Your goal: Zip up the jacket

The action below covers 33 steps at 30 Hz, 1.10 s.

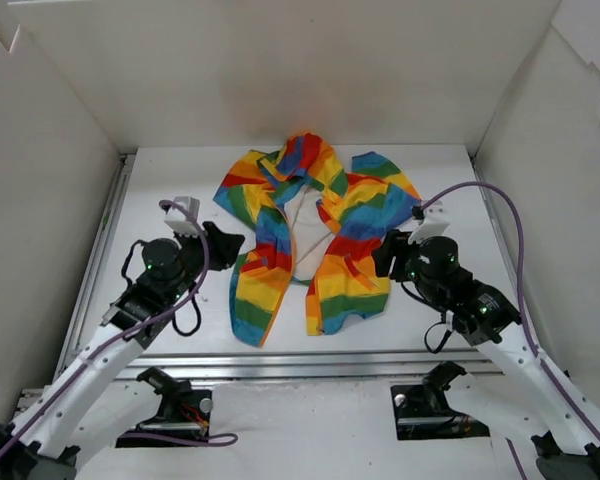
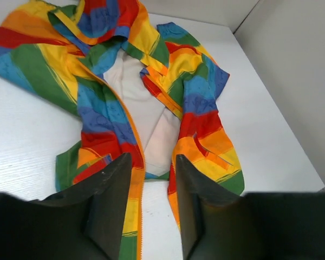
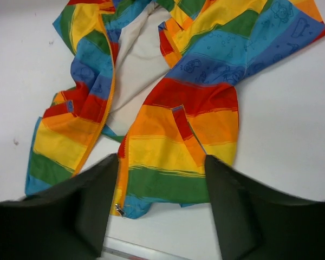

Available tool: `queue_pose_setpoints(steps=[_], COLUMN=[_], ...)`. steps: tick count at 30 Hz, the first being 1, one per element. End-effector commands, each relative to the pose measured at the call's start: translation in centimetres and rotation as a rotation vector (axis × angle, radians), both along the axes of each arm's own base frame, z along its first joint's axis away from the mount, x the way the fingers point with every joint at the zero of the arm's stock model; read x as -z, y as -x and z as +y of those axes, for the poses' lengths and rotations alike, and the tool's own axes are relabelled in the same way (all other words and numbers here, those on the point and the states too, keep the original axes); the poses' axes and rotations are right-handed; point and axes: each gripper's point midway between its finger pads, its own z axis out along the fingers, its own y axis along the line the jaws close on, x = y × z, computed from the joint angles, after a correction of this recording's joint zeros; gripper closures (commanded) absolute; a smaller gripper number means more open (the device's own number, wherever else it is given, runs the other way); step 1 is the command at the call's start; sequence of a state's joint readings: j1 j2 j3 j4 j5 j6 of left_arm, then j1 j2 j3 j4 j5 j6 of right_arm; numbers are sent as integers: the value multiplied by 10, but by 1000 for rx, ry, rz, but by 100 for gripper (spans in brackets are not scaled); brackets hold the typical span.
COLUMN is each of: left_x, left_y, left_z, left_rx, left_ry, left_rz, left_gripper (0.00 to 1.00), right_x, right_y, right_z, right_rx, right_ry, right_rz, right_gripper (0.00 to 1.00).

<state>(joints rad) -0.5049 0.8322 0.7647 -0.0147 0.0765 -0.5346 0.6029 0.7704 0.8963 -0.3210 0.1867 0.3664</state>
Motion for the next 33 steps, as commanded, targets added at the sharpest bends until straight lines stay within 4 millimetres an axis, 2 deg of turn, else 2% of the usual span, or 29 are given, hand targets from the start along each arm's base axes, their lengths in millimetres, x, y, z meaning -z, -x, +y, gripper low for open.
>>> queue_pose_setpoints(steps=[1, 3, 4, 7, 10, 14, 15, 16, 18, 19, 20, 22, 23, 24, 25, 27, 29, 31, 33], left_x=[-4, 9, 16, 41, 71, 101, 104, 111, 114, 121, 120, 127, 132, 136, 146, 156, 169, 183, 191], left_y=[10, 12, 15, 26, 37, 54, 54, 53, 57, 56, 57, 57, 57, 59, 63, 68, 77, 86, 93], left_z=[10, 18, 16, 11, 6, -4, -5, -5, -9, -11, -19, -26, -24, -26, -26, -27, -22, -18, -21], left_rx=[-32, -58, -44, -11, 7, 43, 44, 41, 63, 77, 118, 149, 145, 146, 154, 167, 170, 166, 187], left_ry=[-52, -98, -117, -197, -304, -424, -438, -463, -489, -505, -501, -528, -549, -557, -579, -576, -609, -624, -618], left_rz=[-15, 29, 49, 112, 193, 252, 259, 277, 282, 289, 277, 298, 313, 324, 347, 381, 435, 474, 497], left_gripper=[68, 74, 84, 98, 100, 100, 99, 91, 85, 77, 75, 74, 74, 76, 83, 83, 79, 66, 60], right_x=[-14, -11, -10, -6, -4, -2, 0, 1, 5, 5, 6, 9, 10, 11, 12, 15, 16, 21, 25], right_y=[-12, -11, -12, -10, -9, -5, -3, -3, -1, 0, -1, 0, 0, -1, 0, 0, 2, 1, 1], right_z=[15, 21, 21, 23, 18, 17, 17, 18, 19, 20, 20, 21, 24, 26, 28, 27, 26, 27, 28], right_rx=[-37, -63, -69, -89, -66, -72, -70, -74, -87, -92, -91, -94, -106, -112, -122, -121, -118, -122, -124], right_ry=[-55, -60, -59, -41, -44, -59, -62, -64, -66, -67, -67, -70, -75, -77, -76, -66, -71, -75, -71], right_rz=[-63, -62, -62, -52, -55, -60, -53, -48, -45, -44, -40, -30, -25, -26, -21, -5, -6, -6, 4], right_gripper=[54, 85, 99, 100, 100, 100, 100, 100, 100, 100, 100, 100, 100, 100, 100, 100, 100, 100, 99])
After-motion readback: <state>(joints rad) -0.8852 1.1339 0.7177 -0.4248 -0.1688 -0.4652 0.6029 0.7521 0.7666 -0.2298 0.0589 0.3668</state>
